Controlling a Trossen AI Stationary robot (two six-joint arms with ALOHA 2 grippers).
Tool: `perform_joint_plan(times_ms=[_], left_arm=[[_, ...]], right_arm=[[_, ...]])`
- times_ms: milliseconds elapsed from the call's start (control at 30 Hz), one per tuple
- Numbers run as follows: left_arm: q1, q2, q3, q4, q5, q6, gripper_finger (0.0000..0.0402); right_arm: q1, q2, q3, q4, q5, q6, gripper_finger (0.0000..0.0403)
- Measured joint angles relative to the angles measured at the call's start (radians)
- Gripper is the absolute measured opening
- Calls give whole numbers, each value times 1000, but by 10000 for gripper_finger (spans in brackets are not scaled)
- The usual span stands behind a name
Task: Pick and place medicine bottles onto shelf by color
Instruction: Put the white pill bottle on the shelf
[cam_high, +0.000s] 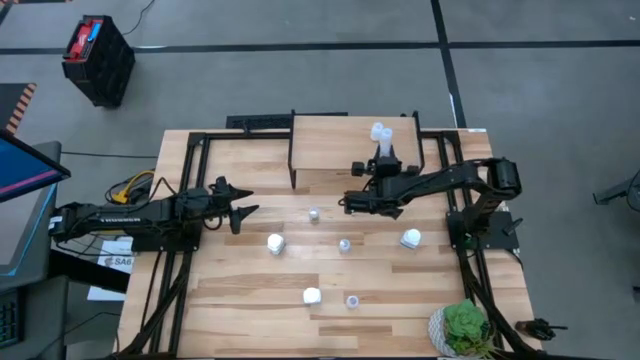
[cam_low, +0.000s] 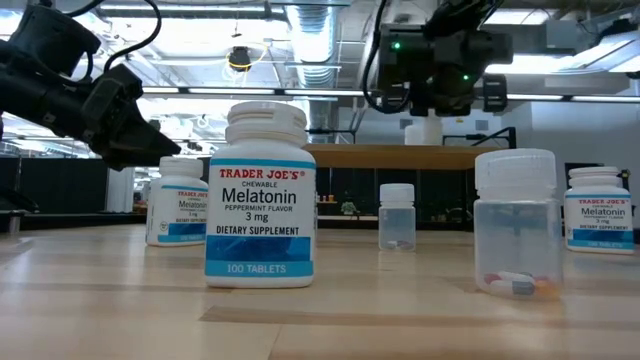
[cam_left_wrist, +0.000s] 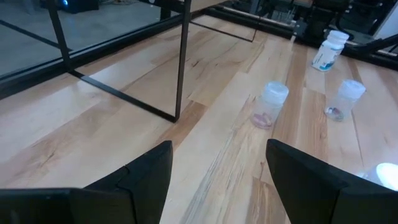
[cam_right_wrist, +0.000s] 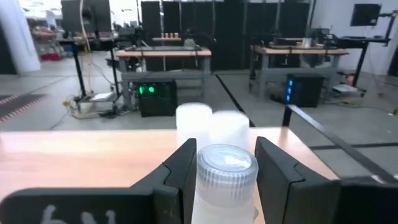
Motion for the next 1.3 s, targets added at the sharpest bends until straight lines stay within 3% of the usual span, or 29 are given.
perform_joint_plan(times_ms=[833,1300], left_arm=[[0,1,0,0,0,0,247],[0,1,0,0,0,0,247]], right_arm=[[-31,3,1,0,1,-77,136],[-31,3,1,0,1,-77,194]])
